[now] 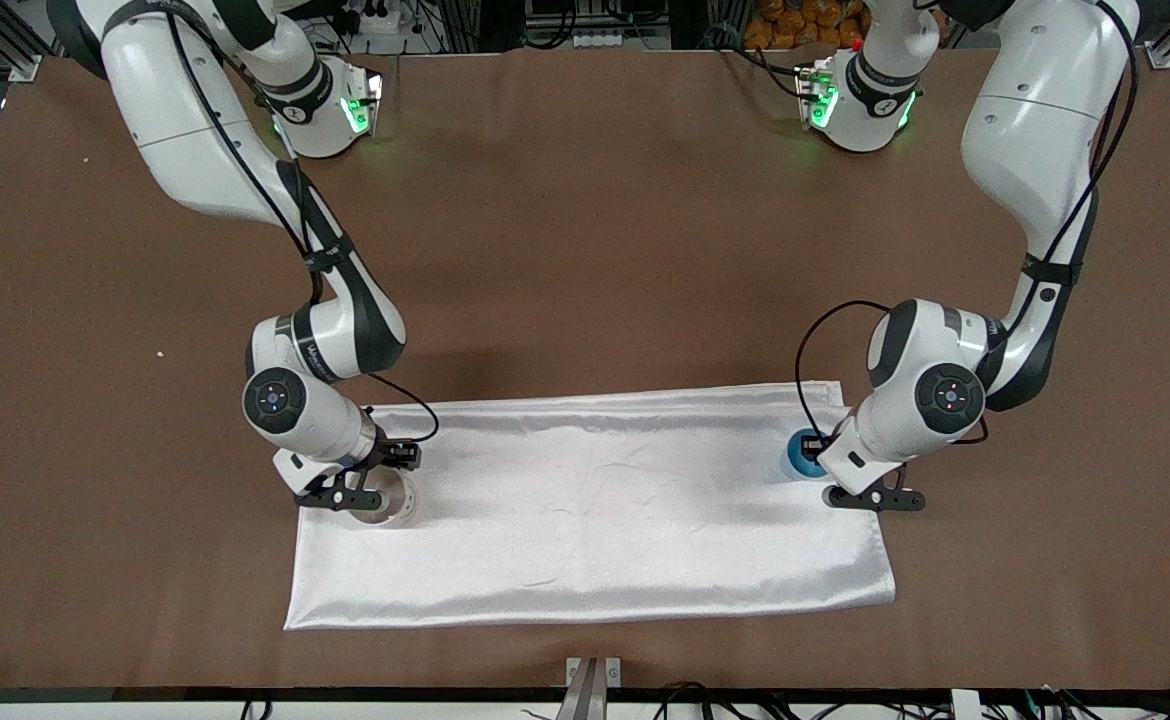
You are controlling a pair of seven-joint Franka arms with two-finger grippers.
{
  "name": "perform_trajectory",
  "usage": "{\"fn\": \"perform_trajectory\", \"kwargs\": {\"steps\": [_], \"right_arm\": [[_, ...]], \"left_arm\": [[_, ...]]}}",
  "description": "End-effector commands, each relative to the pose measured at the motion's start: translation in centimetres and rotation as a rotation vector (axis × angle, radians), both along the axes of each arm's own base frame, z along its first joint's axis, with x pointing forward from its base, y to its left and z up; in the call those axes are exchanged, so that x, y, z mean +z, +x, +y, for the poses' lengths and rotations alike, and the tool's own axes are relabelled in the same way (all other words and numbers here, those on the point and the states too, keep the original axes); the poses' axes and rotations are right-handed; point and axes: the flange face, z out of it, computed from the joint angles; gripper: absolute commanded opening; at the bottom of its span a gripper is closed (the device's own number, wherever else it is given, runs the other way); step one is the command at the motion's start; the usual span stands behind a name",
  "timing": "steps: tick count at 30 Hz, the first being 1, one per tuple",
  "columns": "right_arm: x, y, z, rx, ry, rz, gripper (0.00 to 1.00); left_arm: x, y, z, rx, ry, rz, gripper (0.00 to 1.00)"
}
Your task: Place blue cup into white mug on table
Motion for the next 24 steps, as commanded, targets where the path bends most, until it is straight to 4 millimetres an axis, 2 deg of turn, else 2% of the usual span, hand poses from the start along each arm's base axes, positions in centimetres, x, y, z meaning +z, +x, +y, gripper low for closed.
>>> {"fn": "perform_trajectory", "kwargs": {"steps": [1,4,12,17,24], "right_arm": [[0.2,0.4,0.3,-0.011,-0.007,-0.029,0.09],[0.2,0.4,0.3,-0.012,-0.006,-0.029,0.01],[0.3,0.3,0.2,-0.013,-0.005,-0.027,0.00],[1.0,0.2,0.5,-0.004,-0.004,-0.025,0.00],[3.5,-1.0,3.9,0.075,-0.005,-0.038,0.00]], "left_arm": [[0.1,0.4,-0.4,0.008,0.022,-0.022,0.09],[0.2,0.4,-0.4,0.008,0.022,-0.024,0.00],[1.4,0.7,-0.1,0.009,0.022,-0.042,0.00],[3.3,1.0,0.2,0.014,0.020,-0.068,0.00],[7.2,1.2,0.9,0.012,0.027,-0.114,0.00]]}}
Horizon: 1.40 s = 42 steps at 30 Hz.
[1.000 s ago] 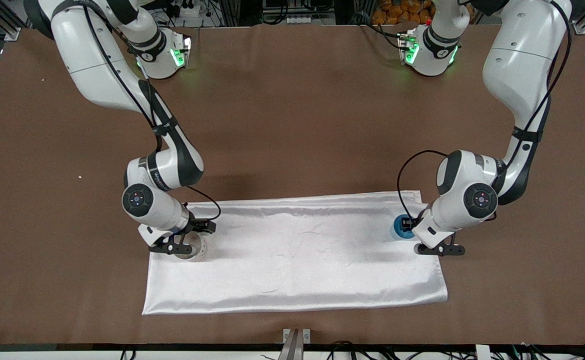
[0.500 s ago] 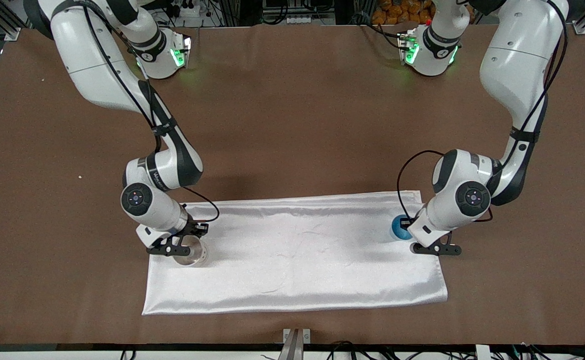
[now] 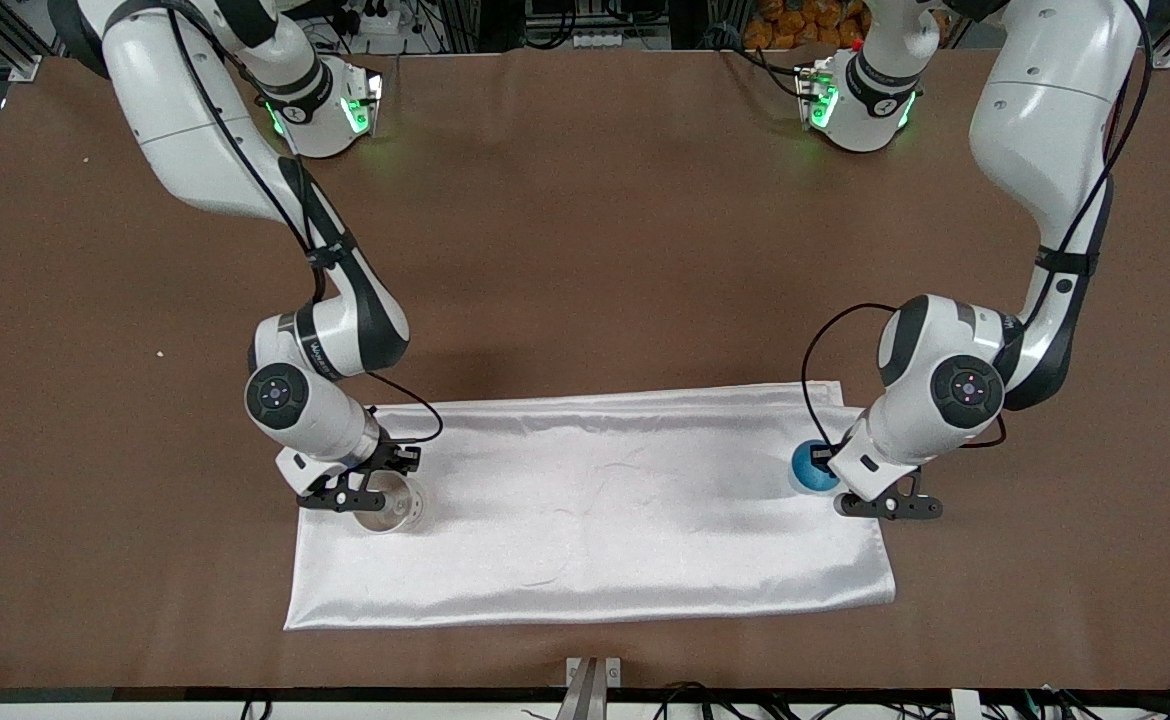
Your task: Place blue cup into white mug on table
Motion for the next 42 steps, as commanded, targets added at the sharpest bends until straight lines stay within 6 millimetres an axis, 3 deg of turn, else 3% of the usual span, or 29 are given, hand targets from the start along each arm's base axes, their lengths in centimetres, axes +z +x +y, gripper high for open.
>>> {"fn": "perform_trajectory", "kwargs": {"steps": [1,5,10,19,24,34,42], "right_arm": [[2.9,-1.5,3.3,0.083,-0.020,-0.016,0.00],[4.6,-2.8,4.0,0.134,-0.026,-0.026,0.00],[6.0,-6.4,6.5,0.191,-0.030,-0.022,0.00],[5.2,-13.7,9.4,0.165,-0.024,-0.018,0.00],[4.3,-17.8,12.3,0.106,-0.014,-0.019,0.00],[4.6,-23.4,19.0,-0.005,0.020,-0.022,0.00],[3.6,-26.3,20.3,-0.010,0.058,-0.051,0.00]], "left_arm": [[4.1,-0.2,0.8,0.002,0.040,-0.045,0.00],[6.3,-0.4,0.9,-0.004,0.056,-0.057,0.00],[8.8,-0.9,1.0,-0.003,0.067,-0.060,0.00],[14.3,-2.4,0.7,-0.008,0.089,-0.062,0.00],[17.2,-3.3,0.5,-0.012,0.100,-0.067,0.00],[19.7,-4.8,-2.1,-0.029,0.086,-0.040,0.00],[20.8,-5.3,-2.5,-0.017,0.083,-0.040,0.00]]}}
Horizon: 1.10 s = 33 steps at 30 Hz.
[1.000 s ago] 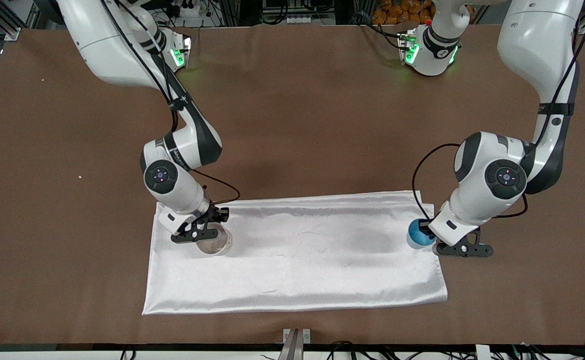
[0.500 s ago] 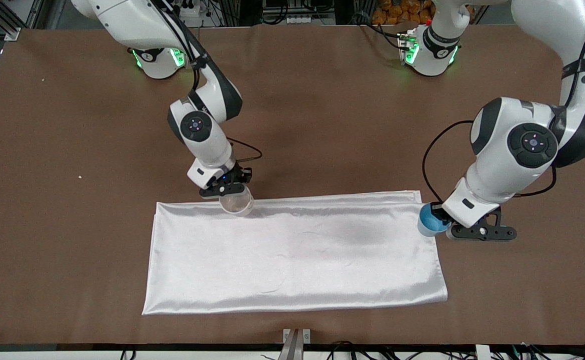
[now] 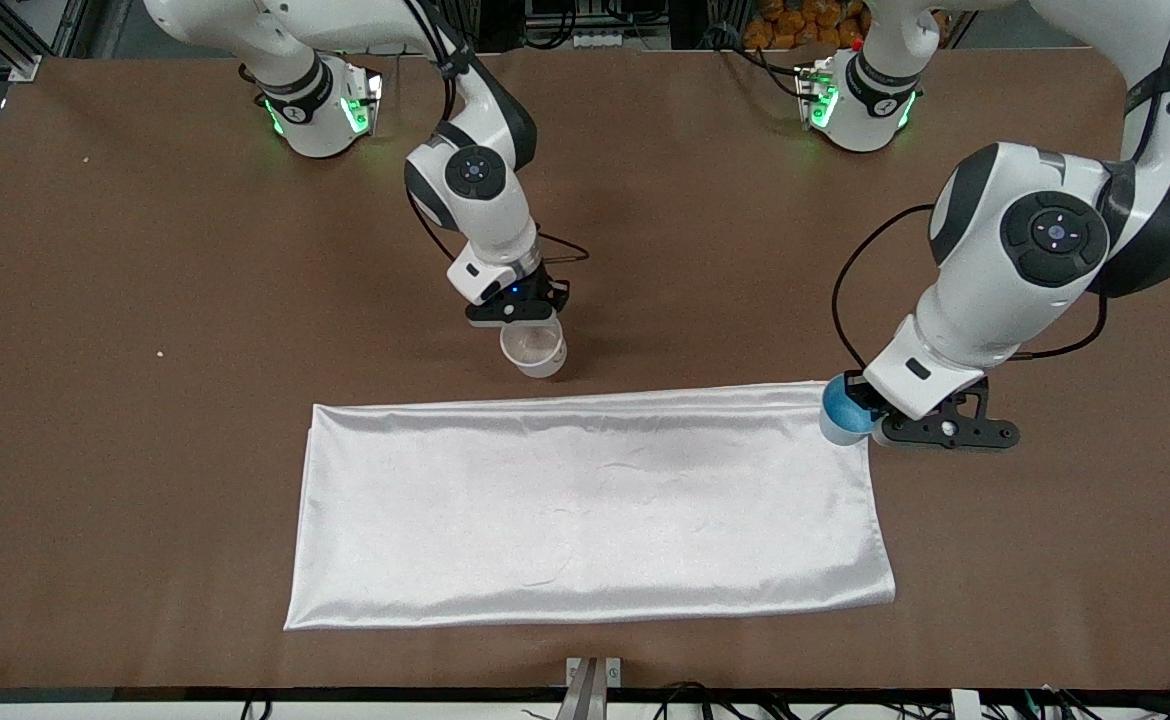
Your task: Place blue cup into white mug on table
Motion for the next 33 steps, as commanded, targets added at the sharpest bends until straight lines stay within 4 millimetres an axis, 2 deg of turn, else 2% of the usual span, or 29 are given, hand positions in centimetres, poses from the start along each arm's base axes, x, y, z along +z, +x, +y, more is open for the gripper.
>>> {"fn": "perform_trajectory", "kwargs": {"steps": [1,6,11,16,20,25,33], "right_arm": [[0.1,-2.0,-1.0,-0.011,0.012,-0.028,0.00],[0.5,-4.0,-1.0,0.012,0.006,-0.023,0.00],[0.5,-4.8,-0.6,0.004,0.007,-0.019,0.00],[0.1,-5.0,-0.5,0.004,0.001,-0.012,0.00],[-0.3,-5.1,-0.5,0.002,-0.003,-0.008,0.00],[-0.6,-5.2,-0.5,0.001,-0.006,-0.004,0.00],[-1.8,-6.9,1.0,0.008,-0.008,0.004,0.00]], "left_arm": [[1.5,-0.6,0.0,0.020,0.011,-0.005,0.00],[2.1,-1.3,-1.8,0.020,-0.005,-0.012,0.00],[2.1,-1.7,-2.7,0.054,-0.016,-0.011,0.00],[2.1,-1.9,-3.6,0.064,-0.020,-0.011,0.00],[2.3,-2.7,-5.5,0.075,-0.036,-0.008,0.00],[1.9,-2.9,-5.9,0.076,-0.036,-0.001,0.00],[1.6,-2.9,-6.0,0.084,-0.035,0.003,0.00]]}}
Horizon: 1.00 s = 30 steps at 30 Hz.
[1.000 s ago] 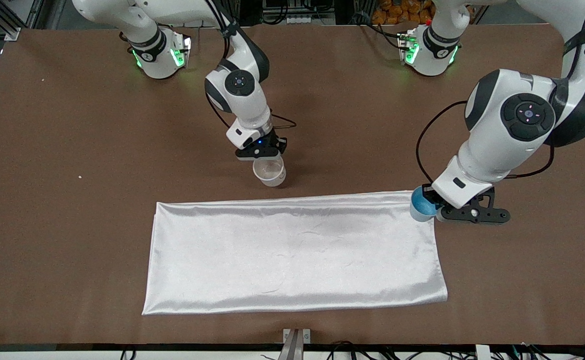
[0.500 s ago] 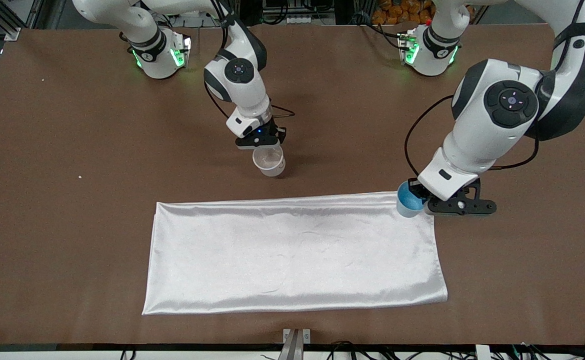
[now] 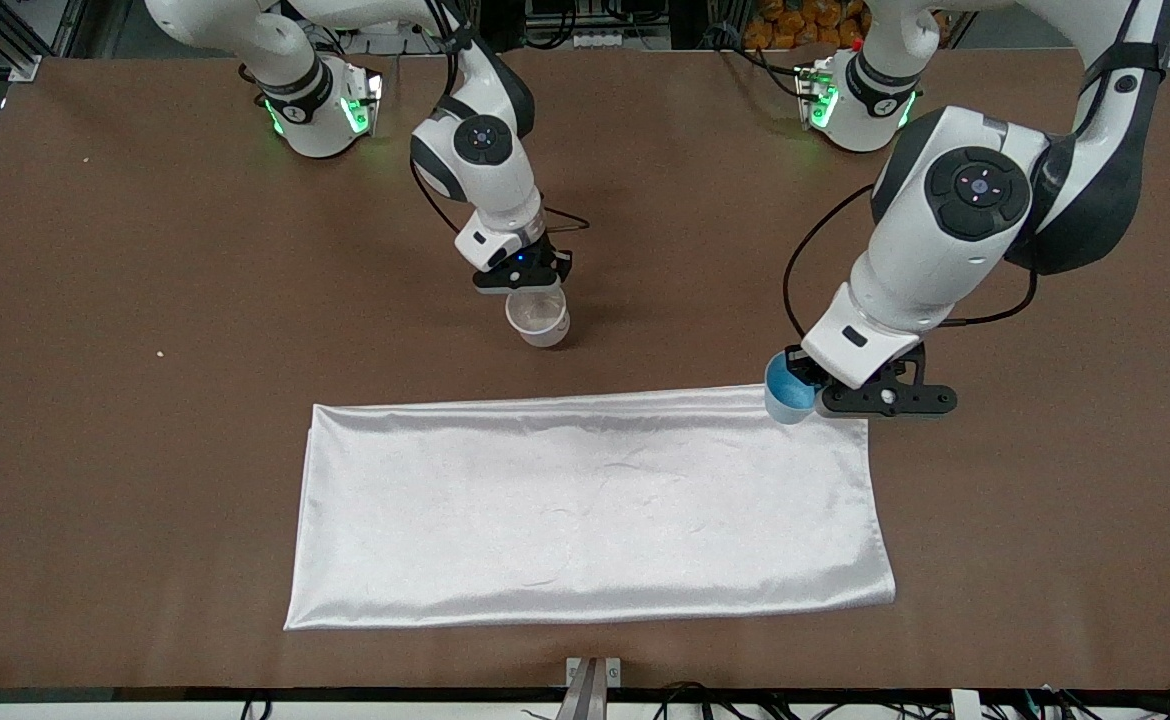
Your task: Place blue cup into white mug on table
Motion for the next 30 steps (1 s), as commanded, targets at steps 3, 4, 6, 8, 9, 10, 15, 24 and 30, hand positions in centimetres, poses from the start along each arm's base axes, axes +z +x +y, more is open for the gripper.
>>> {"fn": "perform_trajectory", "kwargs": {"steps": [3,4,6,8,9,10,15,24,30], "right_arm": [[-1.0,-1.8,1.0,-0.010,-0.003,-0.006,0.00],[-1.3,-2.1,1.3,-0.010,-0.005,-0.003,0.00],[-1.5,-2.3,1.4,-0.011,0.001,-0.006,0.00],[-1.8,-2.4,1.5,-0.011,0.001,-0.006,0.00],[-2.0,-2.4,1.5,-0.013,-0.001,-0.004,0.00],[-2.0,-2.4,1.5,-0.011,-0.001,-0.005,0.00],[-2.7,-2.5,1.7,-0.007,0.009,-0.013,0.00],[-3.2,-2.2,1.5,-0.065,0.011,-0.006,0.63],[-2.6,-2.2,1.7,-0.157,0.020,0.004,1.00]], "left_arm": [[0.3,-0.2,0.1,0.020,0.010,0.005,0.00],[0.3,-0.2,0.1,0.020,0.010,0.005,0.00],[0.2,-0.2,0.1,0.020,0.010,0.006,0.00],[0.1,-0.2,0.2,0.022,0.011,0.008,0.00],[0.0,-0.1,0.2,0.022,0.011,0.009,0.00],[0.0,-0.1,0.2,0.023,0.011,0.009,0.00],[-0.1,0.0,0.5,0.026,0.012,0.010,0.00],[0.1,-0.2,0.0,0.020,0.008,0.011,0.00],[0.1,-0.4,-0.3,0.017,0.005,0.016,0.00]]}}
